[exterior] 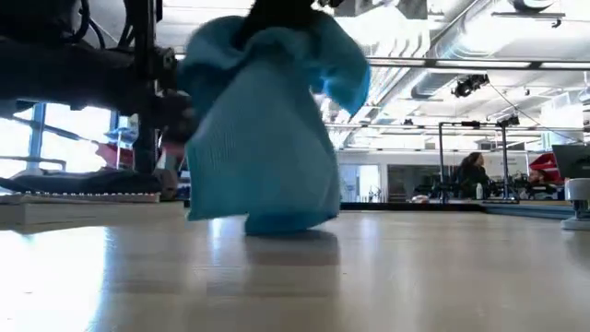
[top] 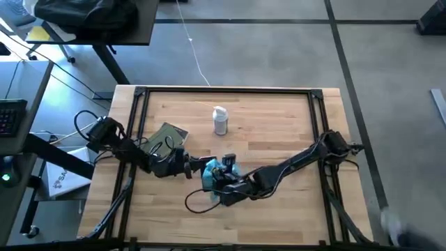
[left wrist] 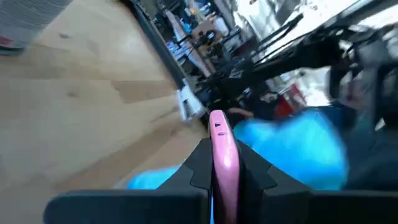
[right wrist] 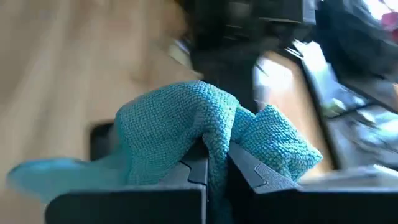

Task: Apply microfiber cloth
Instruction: Wipe the cellphone with the microfiber towel

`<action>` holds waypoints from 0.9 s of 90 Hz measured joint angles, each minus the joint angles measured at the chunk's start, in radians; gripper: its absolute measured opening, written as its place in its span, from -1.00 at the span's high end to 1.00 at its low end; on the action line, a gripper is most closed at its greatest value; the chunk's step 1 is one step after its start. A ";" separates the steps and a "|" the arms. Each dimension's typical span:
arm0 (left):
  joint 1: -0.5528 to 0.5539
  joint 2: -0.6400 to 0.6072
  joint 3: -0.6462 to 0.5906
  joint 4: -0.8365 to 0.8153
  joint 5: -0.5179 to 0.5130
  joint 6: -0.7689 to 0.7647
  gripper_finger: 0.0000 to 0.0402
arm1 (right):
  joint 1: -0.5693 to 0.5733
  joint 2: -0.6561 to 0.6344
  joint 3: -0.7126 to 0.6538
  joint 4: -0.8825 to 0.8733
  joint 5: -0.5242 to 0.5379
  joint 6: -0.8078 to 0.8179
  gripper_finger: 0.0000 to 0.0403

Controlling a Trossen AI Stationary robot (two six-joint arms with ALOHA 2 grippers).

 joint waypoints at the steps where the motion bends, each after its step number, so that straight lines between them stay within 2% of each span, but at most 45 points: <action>1: 0.000 0.000 0.002 0.005 0.000 0.000 0.94 | -0.001 0.000 -0.010 0.020 -0.006 0.000 1.00; 15: -0.001 0.001 0.040 0.021 0.001 0.027 0.94 | -0.011 0.002 -0.134 0.236 -0.043 0.003 1.00; 27: 0.000 0.002 0.081 0.013 0.001 0.046 0.94 | -0.018 0.002 -0.178 0.353 -0.045 -0.003 1.00; 45: 0.001 0.003 0.130 0.023 0.017 0.067 0.94 | -0.027 0.000 -0.181 0.461 0.039 -0.163 1.00; 63: -0.002 0.002 0.115 0.103 0.097 0.042 0.94 | -0.004 -0.011 -0.140 0.431 0.160 -0.314 1.00; 81: -0.017 -0.009 0.082 0.141 0.180 0.049 0.94 | 0.018 -0.091 -0.137 0.278 0.260 -0.308 1.00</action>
